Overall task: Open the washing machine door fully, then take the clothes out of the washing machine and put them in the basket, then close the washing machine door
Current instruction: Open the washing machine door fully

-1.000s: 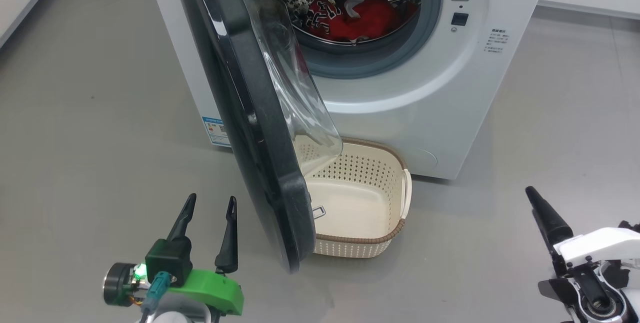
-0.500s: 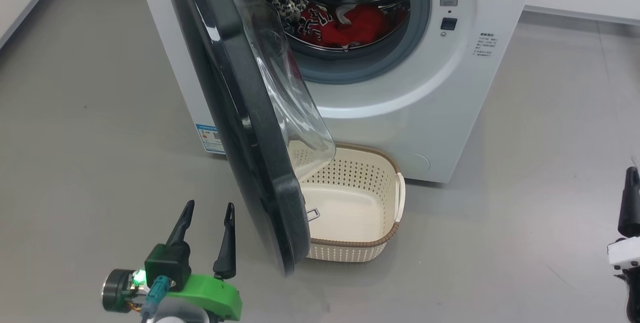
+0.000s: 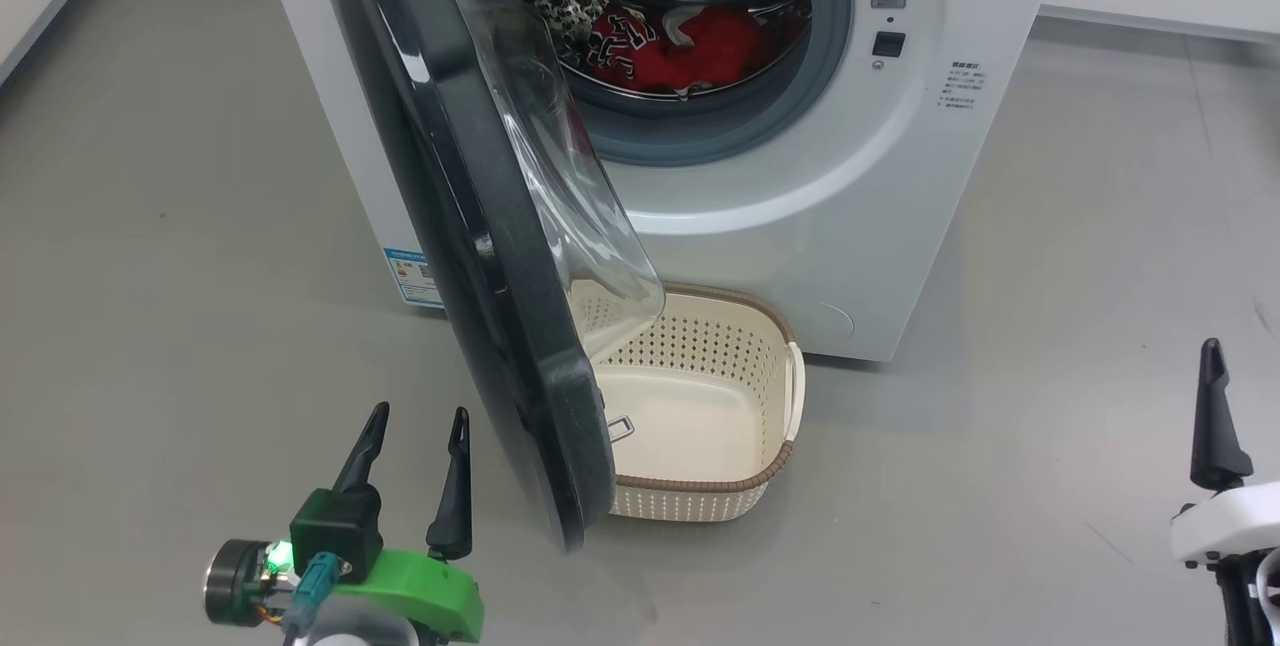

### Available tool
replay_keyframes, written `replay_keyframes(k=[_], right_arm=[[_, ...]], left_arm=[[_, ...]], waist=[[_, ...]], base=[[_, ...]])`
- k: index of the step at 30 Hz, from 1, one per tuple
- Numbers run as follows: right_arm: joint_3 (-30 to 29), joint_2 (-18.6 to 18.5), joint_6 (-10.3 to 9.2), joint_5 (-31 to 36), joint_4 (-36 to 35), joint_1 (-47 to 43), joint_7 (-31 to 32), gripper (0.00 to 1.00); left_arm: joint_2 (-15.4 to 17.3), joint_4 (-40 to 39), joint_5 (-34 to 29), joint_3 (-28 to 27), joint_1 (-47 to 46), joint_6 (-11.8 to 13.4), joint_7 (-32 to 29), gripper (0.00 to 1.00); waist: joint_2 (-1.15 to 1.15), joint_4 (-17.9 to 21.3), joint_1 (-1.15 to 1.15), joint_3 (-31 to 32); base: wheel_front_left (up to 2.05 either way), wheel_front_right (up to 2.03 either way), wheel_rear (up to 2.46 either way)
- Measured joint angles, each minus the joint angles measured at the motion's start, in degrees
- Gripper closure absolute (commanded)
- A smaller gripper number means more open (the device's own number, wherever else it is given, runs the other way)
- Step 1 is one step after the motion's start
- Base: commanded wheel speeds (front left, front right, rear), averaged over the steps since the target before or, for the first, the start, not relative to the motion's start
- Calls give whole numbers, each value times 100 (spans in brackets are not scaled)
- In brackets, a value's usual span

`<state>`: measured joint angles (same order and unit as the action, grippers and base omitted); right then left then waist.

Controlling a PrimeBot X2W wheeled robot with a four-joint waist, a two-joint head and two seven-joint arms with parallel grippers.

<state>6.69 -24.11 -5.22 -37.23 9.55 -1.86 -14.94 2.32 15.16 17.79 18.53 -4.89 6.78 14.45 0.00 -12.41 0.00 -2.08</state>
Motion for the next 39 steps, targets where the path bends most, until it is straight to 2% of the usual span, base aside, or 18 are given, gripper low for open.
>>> replay_keyframes(k=[12,30,39], right_arm=[[90,583,-85,605,-397,-246,1,0],[487,1024,-142,1177,-501,-605,1,0],[483,1155,-143,1278,-469,-697,1,0]], left_arm=[[1,40,0,-3,0,0,0,0],[1,86,0,-10,-1,0,-1,0],[1,105,0,-12,-1,0,-1,0]], waist=[[0,34,0,-33],[0,19,0,-30],[0,9,0,-13]], base=[[0,0,0],[0,0,0],[0,0,0]])
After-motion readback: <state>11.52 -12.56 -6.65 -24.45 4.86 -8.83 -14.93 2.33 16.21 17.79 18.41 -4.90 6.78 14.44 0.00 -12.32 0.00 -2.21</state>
